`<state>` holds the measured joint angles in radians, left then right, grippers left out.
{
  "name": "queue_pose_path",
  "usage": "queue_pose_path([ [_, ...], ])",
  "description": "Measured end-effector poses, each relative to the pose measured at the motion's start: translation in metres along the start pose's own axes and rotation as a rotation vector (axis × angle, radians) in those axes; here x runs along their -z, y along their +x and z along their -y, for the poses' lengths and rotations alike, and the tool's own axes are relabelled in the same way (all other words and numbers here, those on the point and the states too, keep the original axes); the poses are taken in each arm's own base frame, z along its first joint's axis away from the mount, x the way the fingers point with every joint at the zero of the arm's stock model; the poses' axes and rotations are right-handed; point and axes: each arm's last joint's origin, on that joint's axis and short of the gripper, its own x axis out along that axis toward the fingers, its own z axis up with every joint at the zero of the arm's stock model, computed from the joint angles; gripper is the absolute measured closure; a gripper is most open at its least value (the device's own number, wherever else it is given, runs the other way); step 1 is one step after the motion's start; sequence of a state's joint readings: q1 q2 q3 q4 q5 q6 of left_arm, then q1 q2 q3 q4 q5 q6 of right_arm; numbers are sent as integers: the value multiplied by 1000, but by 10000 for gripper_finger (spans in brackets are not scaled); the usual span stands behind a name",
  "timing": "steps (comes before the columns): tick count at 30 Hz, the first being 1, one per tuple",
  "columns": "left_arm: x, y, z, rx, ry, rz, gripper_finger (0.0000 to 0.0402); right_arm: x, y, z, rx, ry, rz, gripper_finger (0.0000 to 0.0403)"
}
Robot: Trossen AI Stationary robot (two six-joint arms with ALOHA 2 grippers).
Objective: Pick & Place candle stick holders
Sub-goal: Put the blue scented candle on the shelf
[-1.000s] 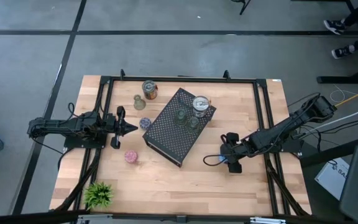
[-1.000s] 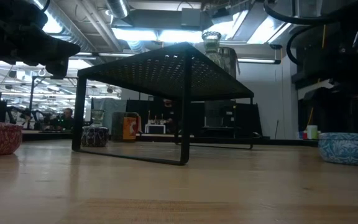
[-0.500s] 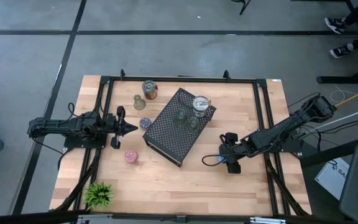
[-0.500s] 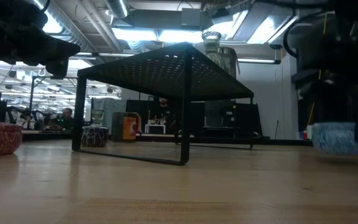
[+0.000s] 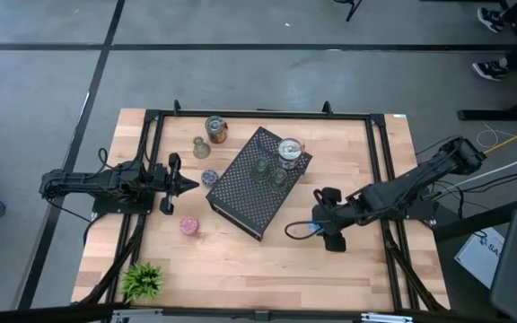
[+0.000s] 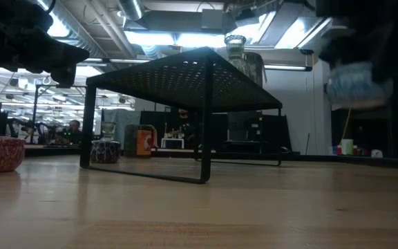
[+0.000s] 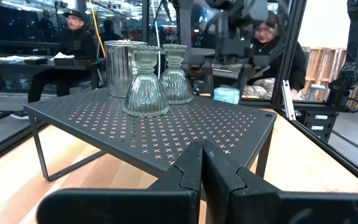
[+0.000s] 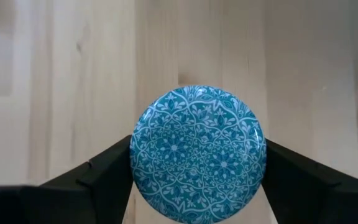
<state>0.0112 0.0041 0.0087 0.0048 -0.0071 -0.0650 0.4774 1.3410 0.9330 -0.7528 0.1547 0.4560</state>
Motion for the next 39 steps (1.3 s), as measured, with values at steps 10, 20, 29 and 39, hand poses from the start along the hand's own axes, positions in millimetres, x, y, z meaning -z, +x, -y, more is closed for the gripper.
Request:
queue_pose_path([
  [10,0,0,0,0,0,0,400,-42,-26,-7,26,-30,-31,104],
  [20,0,0,0,0,0,0,400,-87,-42,-16,25,-67,-23,104],
  [29,0,0,0,0,0,0,400,-130,-49,-24,21,-119,12,104],
  [39,0,0,0,0,0,0,400,-159,-26,-27,25,-141,42,104],
])
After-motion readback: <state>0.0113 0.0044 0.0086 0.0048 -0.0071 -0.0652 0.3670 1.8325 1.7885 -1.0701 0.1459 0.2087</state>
